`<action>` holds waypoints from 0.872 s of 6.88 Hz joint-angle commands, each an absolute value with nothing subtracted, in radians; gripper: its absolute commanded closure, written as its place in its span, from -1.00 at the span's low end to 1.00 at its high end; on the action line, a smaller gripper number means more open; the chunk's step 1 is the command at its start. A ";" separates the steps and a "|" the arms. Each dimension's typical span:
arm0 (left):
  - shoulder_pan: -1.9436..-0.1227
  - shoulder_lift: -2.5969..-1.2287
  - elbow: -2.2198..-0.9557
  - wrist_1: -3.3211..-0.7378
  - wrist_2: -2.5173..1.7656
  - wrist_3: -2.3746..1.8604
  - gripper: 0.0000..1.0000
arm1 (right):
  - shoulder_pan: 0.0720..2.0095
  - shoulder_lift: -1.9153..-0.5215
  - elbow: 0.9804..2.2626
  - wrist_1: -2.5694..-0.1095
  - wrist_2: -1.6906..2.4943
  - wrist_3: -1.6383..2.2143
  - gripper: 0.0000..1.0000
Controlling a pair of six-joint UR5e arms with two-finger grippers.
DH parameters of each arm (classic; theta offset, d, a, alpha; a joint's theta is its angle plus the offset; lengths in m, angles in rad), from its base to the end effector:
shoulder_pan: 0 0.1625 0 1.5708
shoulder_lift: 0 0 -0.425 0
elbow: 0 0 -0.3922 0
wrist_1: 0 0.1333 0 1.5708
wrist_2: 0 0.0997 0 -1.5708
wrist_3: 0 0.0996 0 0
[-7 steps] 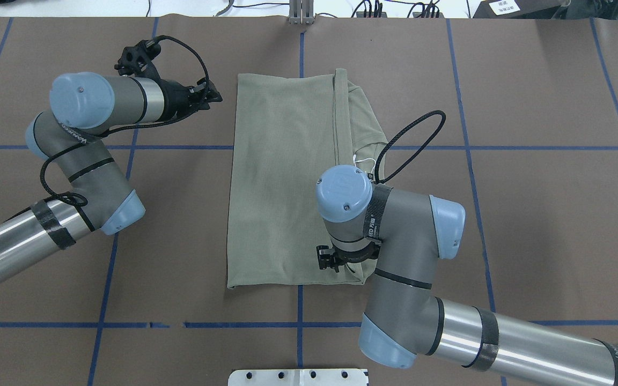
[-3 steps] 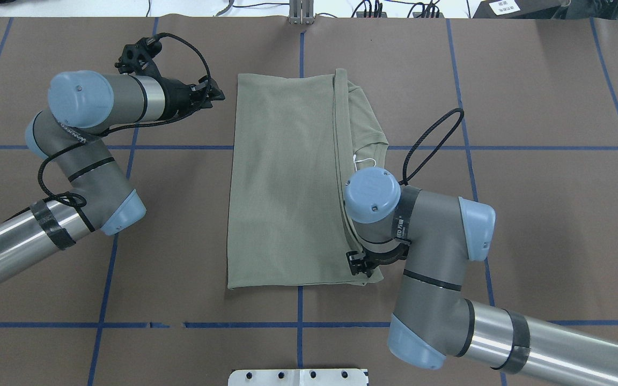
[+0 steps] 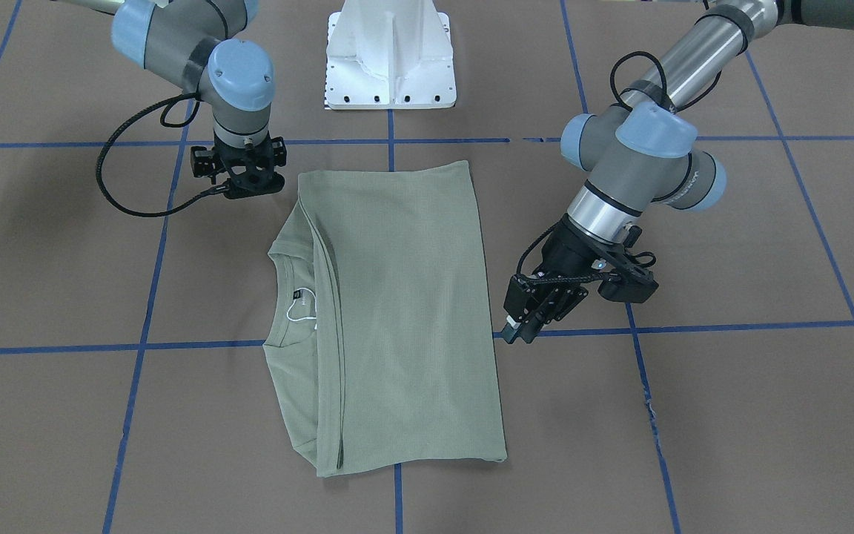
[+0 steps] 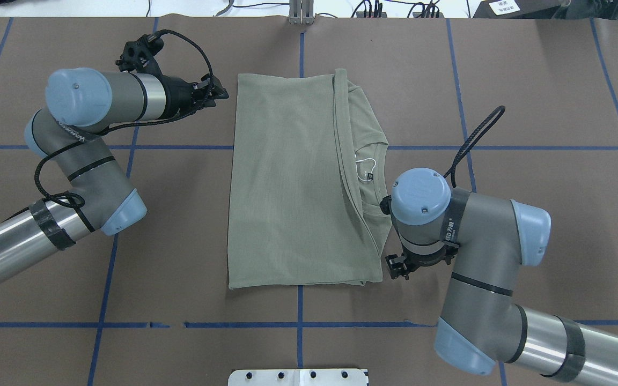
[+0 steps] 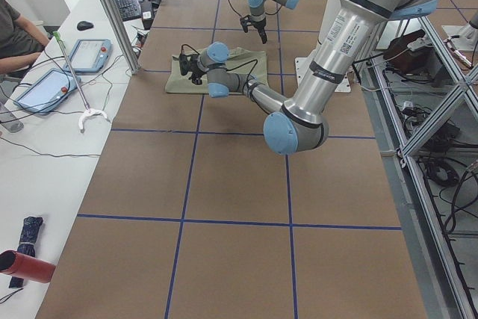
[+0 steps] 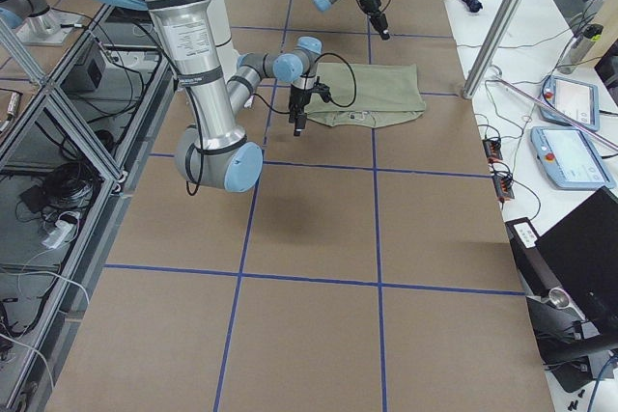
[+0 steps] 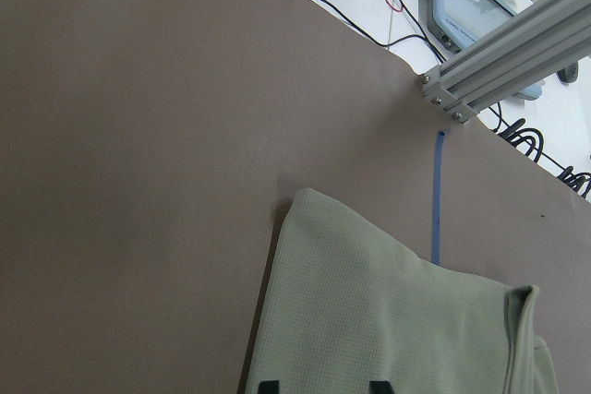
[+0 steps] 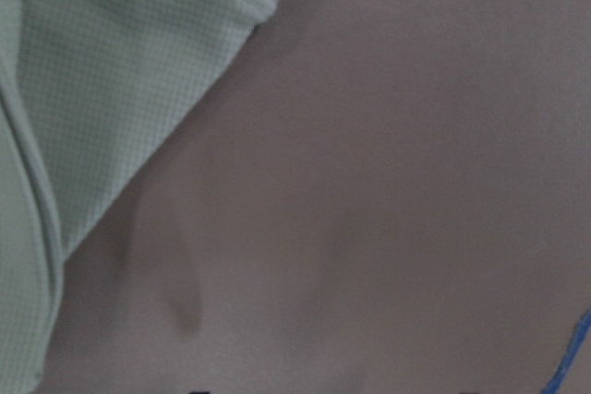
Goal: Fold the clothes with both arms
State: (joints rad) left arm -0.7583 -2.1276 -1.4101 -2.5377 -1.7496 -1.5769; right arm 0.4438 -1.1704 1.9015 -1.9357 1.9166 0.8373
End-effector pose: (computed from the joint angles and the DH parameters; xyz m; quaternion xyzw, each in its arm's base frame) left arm 0.4308 -0.5673 0.2946 0.1660 0.6091 -0.2363 0.7387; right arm -0.4849 -0.3408 0.3438 -0.0411 -0.2431 -0.1708 0.9540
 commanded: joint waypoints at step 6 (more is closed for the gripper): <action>-0.758 -2.049 -1.499 -2.530 -1.775 -1.571 0.12 | 0.537 -0.889 1.582 -1.731 1.908 0.844 -0.98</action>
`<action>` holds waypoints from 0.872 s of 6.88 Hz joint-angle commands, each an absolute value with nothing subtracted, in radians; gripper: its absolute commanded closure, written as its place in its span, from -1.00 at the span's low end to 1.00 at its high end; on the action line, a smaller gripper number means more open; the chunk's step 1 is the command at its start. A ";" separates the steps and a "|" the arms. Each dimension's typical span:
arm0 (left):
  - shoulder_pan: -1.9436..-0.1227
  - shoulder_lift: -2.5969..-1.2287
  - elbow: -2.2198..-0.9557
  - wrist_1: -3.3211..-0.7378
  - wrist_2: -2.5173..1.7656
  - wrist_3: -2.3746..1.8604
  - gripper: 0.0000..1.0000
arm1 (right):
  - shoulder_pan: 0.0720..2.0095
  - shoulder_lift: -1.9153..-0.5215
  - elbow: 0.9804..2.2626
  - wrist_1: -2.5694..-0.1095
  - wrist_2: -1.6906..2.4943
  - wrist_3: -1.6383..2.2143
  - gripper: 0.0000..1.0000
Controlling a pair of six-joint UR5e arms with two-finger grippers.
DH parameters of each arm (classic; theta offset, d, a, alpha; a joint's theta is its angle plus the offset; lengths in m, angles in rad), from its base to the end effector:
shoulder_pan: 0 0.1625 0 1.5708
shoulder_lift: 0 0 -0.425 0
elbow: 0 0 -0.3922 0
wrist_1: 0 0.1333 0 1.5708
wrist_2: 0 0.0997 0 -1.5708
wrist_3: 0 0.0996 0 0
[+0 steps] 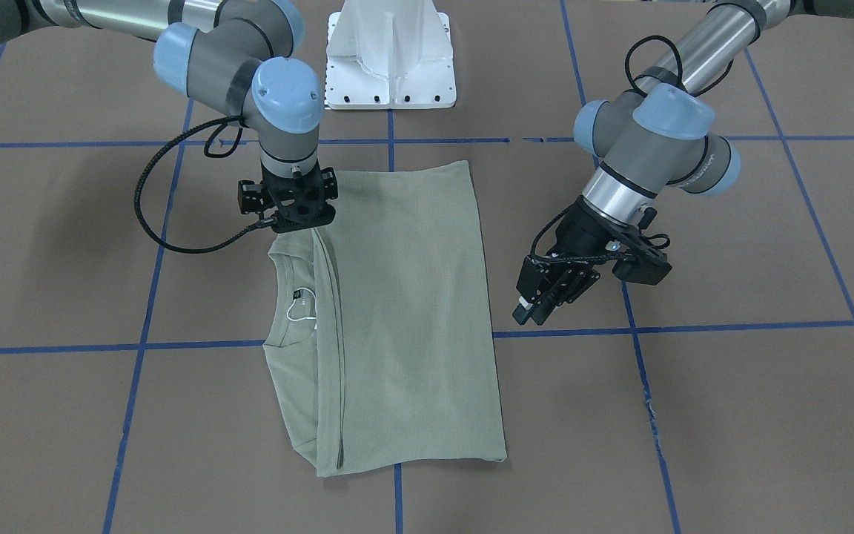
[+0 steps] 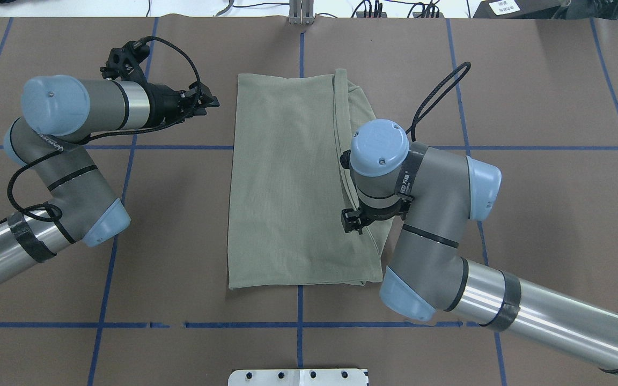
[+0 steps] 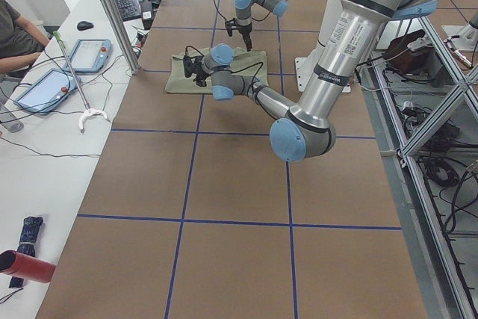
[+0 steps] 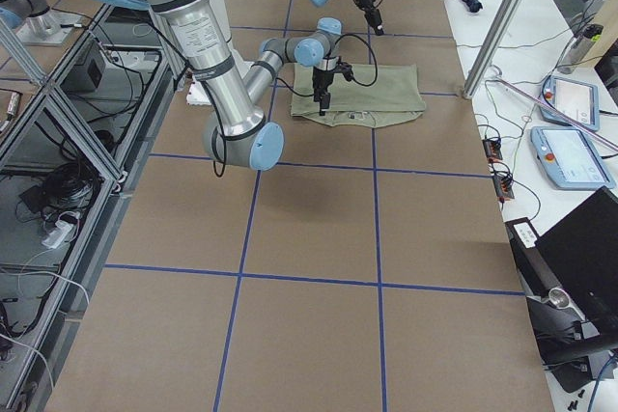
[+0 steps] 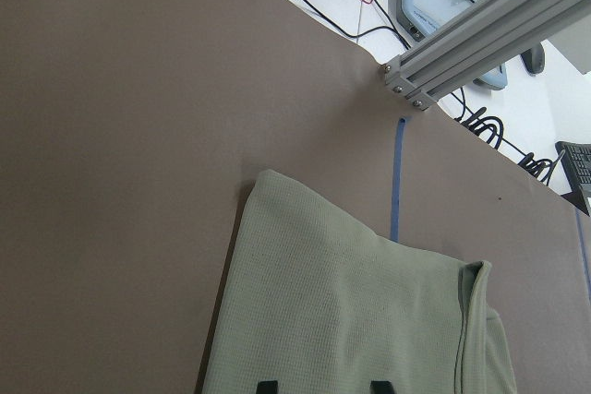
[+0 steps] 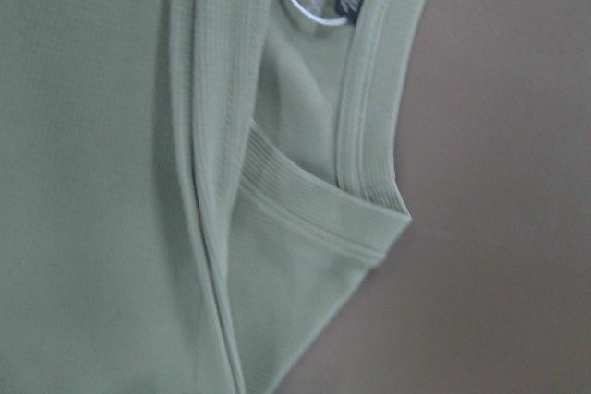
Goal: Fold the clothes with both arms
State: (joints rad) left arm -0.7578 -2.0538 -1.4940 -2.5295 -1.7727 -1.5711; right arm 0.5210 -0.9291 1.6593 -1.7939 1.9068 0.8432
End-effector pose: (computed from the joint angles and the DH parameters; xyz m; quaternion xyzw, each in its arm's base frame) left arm 0.4114 -0.5453 0.3063 0.1594 0.6119 -0.2266 0.7408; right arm -0.5393 -0.4253 0.2751 0.0132 -0.2953 -0.1401 0.9450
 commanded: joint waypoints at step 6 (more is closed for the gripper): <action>-0.758 -2.043 -1.496 -2.530 -1.775 -1.572 0.11 | 0.584 -0.870 1.491 -1.741 1.922 0.828 -0.98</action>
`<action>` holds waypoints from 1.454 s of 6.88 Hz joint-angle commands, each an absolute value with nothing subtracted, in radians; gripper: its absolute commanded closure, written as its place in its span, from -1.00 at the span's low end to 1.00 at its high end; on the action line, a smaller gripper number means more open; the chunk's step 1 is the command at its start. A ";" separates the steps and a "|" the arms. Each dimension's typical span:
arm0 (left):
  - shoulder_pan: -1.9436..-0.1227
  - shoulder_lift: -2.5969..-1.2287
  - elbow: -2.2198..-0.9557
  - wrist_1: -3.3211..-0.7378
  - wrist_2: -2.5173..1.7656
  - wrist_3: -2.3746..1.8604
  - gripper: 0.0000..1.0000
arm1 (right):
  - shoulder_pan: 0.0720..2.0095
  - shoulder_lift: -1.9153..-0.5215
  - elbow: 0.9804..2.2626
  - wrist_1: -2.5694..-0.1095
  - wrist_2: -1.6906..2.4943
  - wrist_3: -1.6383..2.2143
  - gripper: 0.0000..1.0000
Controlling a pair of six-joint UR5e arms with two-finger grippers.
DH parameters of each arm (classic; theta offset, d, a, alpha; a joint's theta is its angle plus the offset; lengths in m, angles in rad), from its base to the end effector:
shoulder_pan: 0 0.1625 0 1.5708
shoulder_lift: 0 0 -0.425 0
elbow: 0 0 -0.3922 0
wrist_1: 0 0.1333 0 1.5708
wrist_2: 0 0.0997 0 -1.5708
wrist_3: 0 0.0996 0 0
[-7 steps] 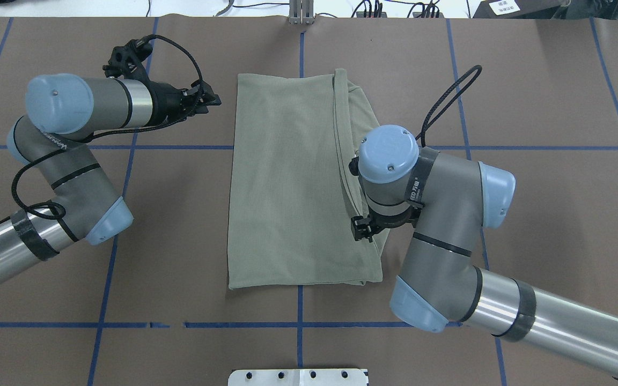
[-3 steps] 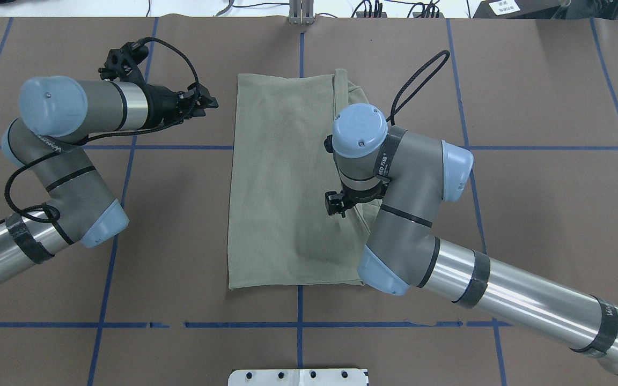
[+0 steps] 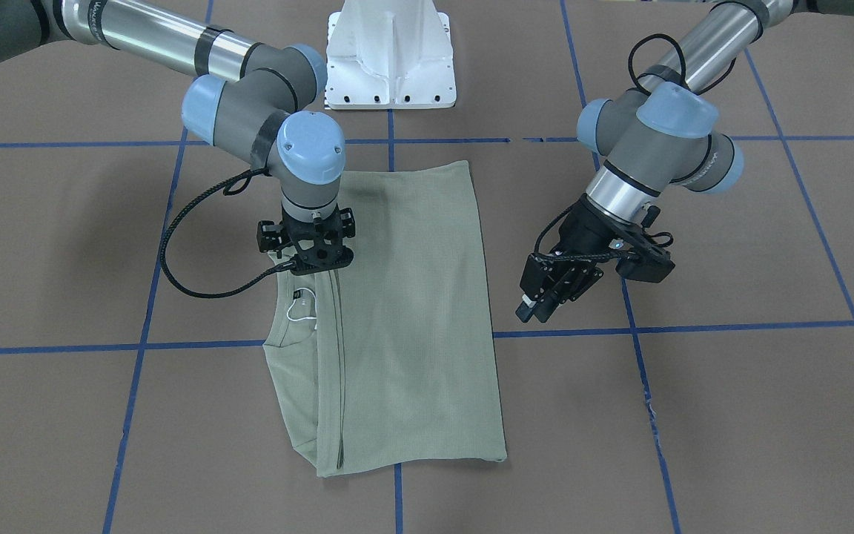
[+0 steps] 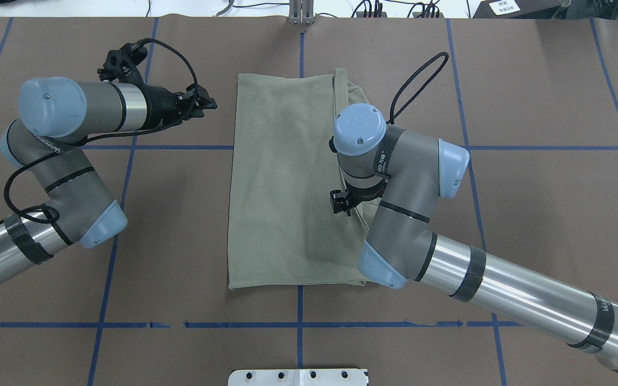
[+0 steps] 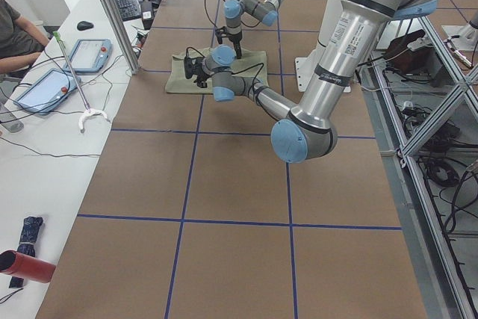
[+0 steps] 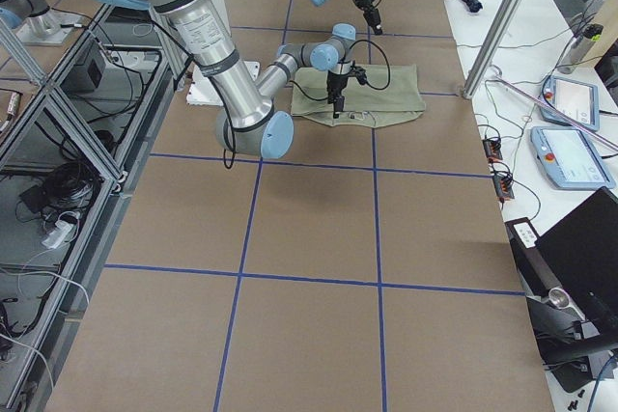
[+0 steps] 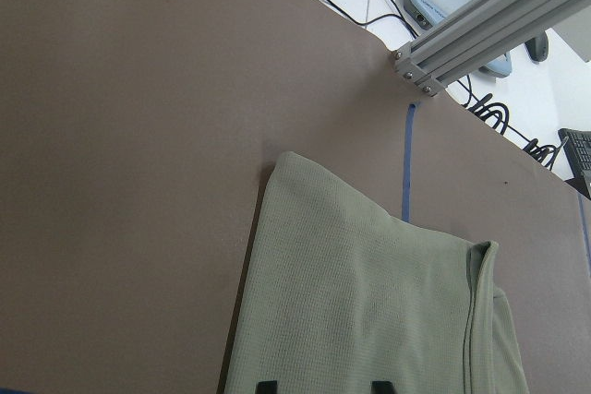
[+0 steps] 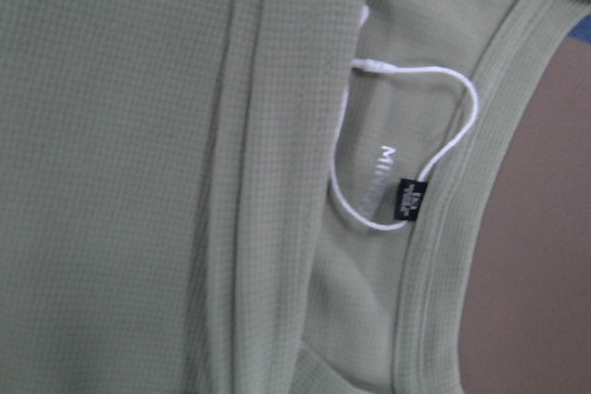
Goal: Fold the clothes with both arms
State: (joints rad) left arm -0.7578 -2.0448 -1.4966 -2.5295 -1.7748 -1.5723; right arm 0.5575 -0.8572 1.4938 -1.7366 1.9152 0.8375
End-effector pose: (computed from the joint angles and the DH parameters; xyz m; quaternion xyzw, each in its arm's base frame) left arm 0.4101 -0.5438 0.3111 0.1571 0.6100 -0.2274 0.7426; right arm -0.5624 -0.4681 0.2890 0.0051 -0.2838 -0.1239 0.9508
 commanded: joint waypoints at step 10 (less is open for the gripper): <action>-0.758 -2.029 -1.486 -2.533 -1.778 -1.562 0.11 | 0.718 -0.731 1.211 -1.519 1.927 0.867 -0.98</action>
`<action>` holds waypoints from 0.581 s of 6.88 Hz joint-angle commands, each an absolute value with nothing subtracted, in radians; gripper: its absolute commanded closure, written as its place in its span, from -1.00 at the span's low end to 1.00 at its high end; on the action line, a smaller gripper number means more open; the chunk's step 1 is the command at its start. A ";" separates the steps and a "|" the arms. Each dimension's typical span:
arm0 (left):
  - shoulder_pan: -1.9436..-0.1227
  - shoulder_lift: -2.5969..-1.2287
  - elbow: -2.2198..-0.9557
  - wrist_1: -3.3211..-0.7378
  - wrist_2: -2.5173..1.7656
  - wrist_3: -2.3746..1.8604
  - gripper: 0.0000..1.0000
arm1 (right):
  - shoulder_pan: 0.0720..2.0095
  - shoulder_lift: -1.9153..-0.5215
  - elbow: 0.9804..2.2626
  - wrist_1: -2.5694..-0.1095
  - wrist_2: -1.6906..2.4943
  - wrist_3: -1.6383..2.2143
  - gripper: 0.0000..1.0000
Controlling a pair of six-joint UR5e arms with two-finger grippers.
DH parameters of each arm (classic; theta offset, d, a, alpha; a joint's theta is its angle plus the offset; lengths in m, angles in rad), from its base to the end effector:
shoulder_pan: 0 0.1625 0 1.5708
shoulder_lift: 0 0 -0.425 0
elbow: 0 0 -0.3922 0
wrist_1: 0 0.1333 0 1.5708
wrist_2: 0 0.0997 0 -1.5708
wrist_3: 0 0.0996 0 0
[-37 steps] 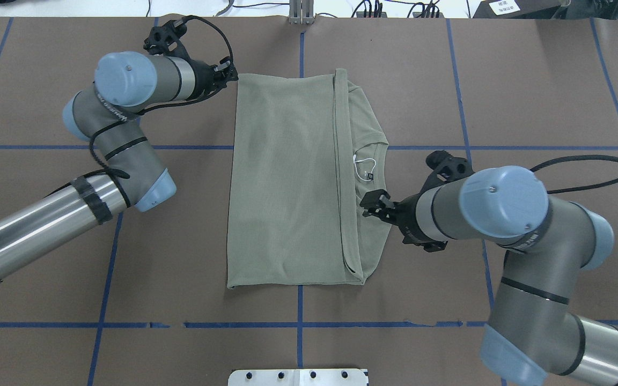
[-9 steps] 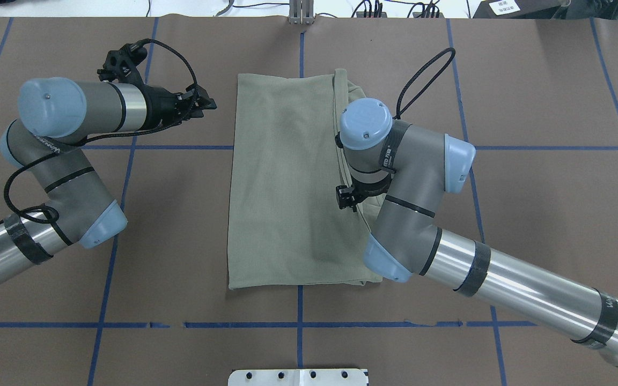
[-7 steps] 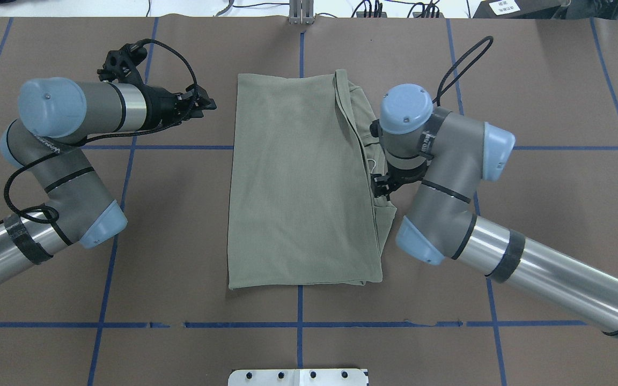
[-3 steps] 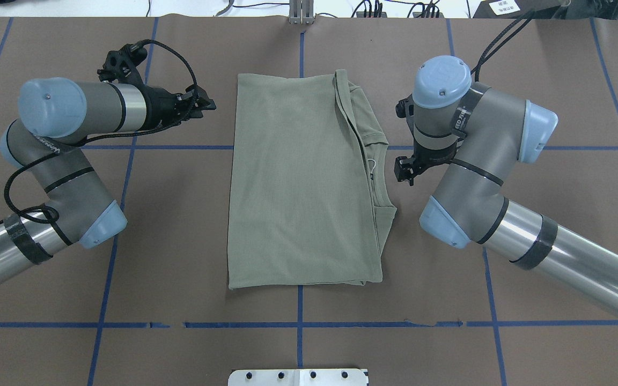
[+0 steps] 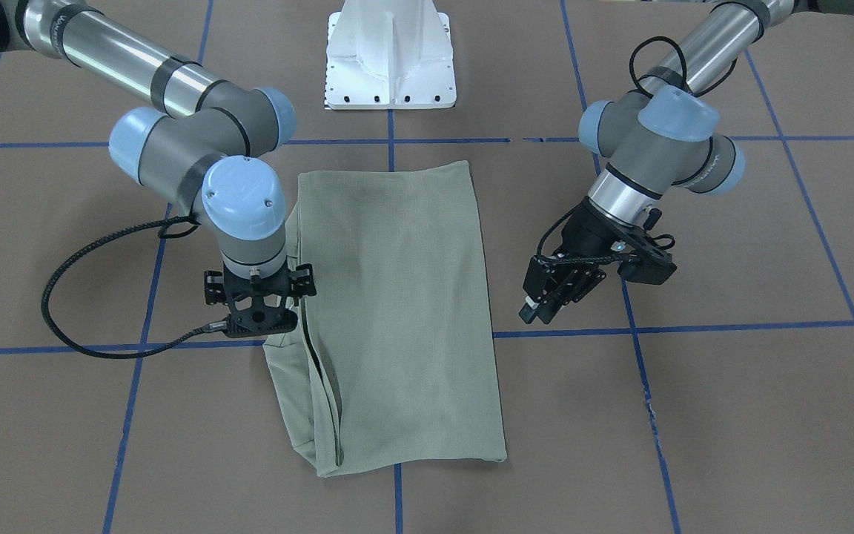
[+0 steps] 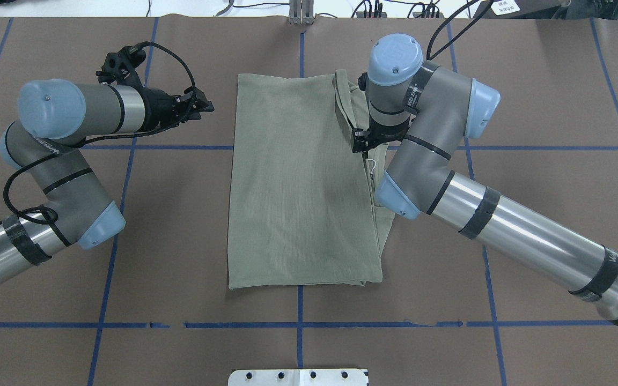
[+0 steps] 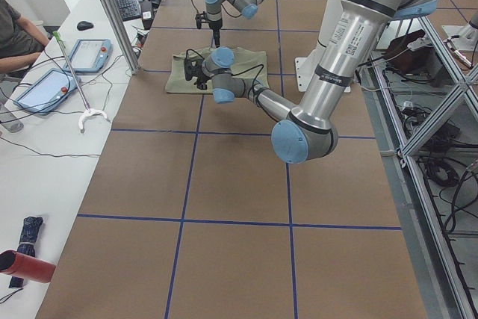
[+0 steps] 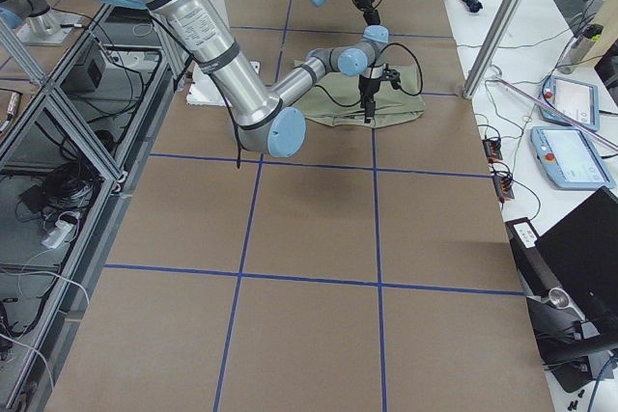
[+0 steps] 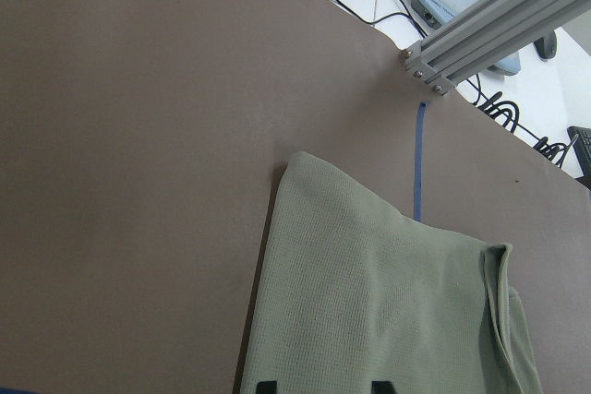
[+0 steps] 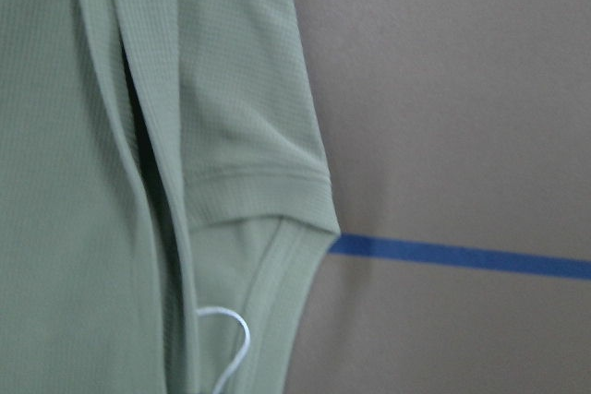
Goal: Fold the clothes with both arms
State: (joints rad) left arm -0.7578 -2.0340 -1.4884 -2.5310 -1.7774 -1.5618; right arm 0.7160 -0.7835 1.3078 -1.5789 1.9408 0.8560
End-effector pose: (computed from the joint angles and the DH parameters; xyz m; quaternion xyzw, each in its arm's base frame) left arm 0.4103 -0.5436 0.3221 0.1563 0.6034 -0.2254 0.7488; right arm -0.5194 -0.5809 0.2977 0.0303 -0.3060 -0.0464 0.9504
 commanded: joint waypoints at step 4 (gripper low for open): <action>-0.758 -2.000 -1.485 -2.542 -1.841 -1.562 0.10 | 0.726 -0.663 1.085 -1.490 1.849 0.856 -0.98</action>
